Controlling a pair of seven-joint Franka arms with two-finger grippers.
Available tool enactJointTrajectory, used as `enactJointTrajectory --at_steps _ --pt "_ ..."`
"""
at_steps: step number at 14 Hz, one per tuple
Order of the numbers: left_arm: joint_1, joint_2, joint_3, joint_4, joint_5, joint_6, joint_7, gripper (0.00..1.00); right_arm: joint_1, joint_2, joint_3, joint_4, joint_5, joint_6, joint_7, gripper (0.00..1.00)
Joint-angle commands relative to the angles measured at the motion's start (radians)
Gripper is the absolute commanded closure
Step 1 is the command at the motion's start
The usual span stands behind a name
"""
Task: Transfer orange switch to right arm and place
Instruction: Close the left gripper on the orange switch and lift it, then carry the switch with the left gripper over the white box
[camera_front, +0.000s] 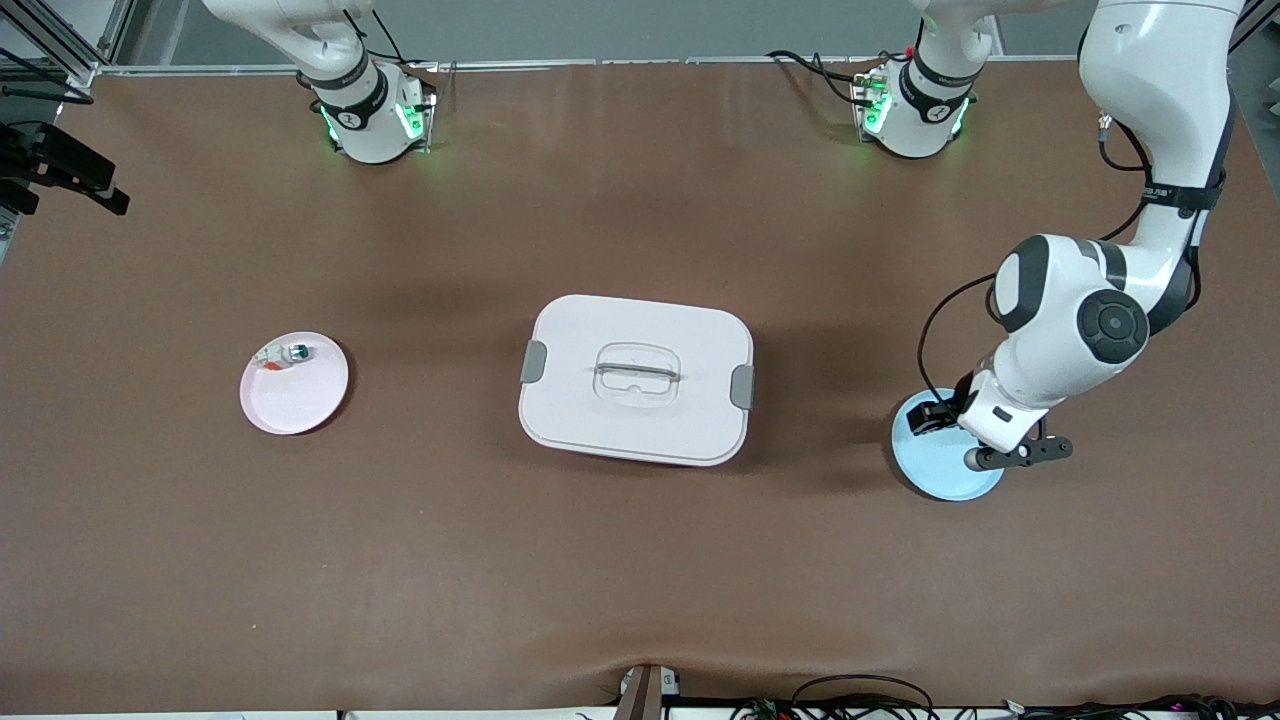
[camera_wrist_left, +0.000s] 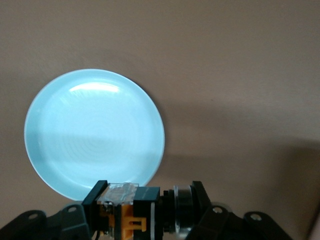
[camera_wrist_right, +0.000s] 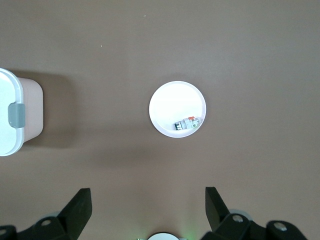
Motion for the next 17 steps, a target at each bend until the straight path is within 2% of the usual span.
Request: enactJointTrajectory --at_steps 1,4,9,14,17 --pt "0.004 -0.019 -0.062 0.083 0.001 -0.129 -0.166 1.0 0.005 -0.023 0.001 -0.016 -0.017 0.008 -0.01 0.0" --pt "0.003 -0.014 -0.137 0.155 -0.002 -0.211 -0.341 1.0 0.005 -0.023 0.001 -0.016 -0.019 0.008 -0.01 0.0" --pt "-0.028 -0.008 -0.248 0.236 -0.127 -0.252 -0.665 1.0 0.005 -0.023 0.001 -0.016 -0.019 0.008 -0.01 0.0" --pt "-0.137 0.048 -0.26 0.365 -0.212 -0.256 -0.982 1.0 0.004 -0.015 0.0 -0.007 -0.019 0.008 -0.009 0.0" --pt "-0.215 0.084 -0.26 0.442 -0.222 -0.254 -1.185 1.0 0.004 -0.008 0.0 0.023 -0.016 -0.004 -0.009 0.0"
